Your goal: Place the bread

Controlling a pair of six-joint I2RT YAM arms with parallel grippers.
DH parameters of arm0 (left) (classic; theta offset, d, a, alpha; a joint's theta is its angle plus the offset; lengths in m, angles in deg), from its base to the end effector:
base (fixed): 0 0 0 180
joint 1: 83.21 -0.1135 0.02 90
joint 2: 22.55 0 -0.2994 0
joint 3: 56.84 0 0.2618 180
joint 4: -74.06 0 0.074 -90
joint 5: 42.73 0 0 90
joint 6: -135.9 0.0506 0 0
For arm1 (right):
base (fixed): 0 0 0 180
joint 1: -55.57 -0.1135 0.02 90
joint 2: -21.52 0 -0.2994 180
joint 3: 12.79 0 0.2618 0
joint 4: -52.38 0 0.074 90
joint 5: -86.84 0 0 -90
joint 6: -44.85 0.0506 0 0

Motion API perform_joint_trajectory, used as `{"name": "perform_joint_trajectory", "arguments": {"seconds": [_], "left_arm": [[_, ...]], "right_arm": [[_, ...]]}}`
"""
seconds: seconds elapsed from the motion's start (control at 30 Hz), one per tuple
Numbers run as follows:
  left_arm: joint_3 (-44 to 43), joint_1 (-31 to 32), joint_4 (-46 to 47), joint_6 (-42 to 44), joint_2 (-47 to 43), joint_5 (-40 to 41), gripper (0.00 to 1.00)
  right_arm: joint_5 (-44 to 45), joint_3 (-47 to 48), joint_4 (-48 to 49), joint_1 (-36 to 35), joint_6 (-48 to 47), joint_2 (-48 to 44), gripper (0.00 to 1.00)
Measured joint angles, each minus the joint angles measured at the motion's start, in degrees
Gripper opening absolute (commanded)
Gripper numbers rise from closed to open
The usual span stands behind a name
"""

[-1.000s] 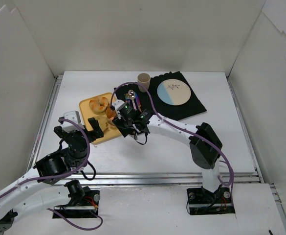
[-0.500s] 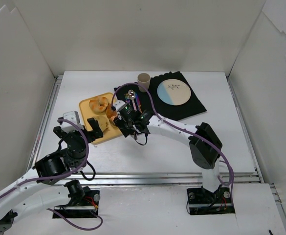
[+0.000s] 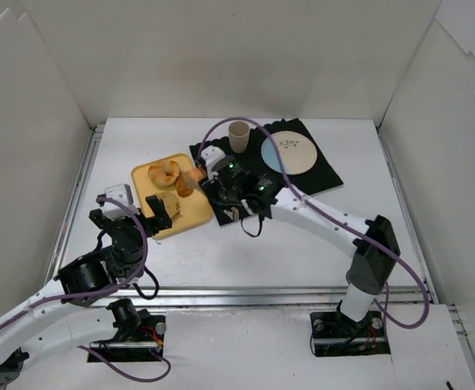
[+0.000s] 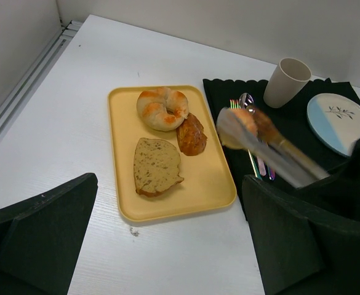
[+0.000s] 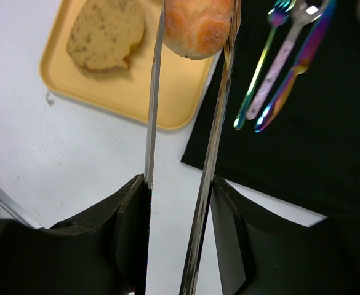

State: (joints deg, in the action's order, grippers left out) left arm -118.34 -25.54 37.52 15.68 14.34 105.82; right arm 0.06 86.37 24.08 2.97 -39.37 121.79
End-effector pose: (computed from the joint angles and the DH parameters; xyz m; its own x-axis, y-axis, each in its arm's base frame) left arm 0.0989 -0.0756 0.3815 -0.0928 -0.3445 -0.9342 -0.0604 0.9385 -0.3401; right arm 0.2717 0.3507 0.3419 -0.3736 -0.3231 -0.8695 -0.7295 0.6813 0.0603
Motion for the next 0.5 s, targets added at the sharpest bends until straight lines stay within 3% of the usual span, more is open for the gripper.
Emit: {"name": "perform_joint_trajectory", "arguments": {"seconds": [0.13, 0.33, 0.5], "left_arm": [[0.0, 0.0, 0.1, 0.0, -0.1, -0.3, 1.0], [0.2, 0.1, 1.0, 0.9, -0.4, -1.4, 1.0], [0.3, 0.1, 1.3, 1.2, -0.4, -1.7, 1.0]], "right_arm": [[-0.7, -0.6, -0.6, 5.2, 0.0, -8.9, 0.35], [-1.7, -5.6, -1.5, 22.9, 0.4, -21.3, 0.35], [-3.0, -6.0, -2.9, 33.7, 0.9, -20.6, 0.35]]}}
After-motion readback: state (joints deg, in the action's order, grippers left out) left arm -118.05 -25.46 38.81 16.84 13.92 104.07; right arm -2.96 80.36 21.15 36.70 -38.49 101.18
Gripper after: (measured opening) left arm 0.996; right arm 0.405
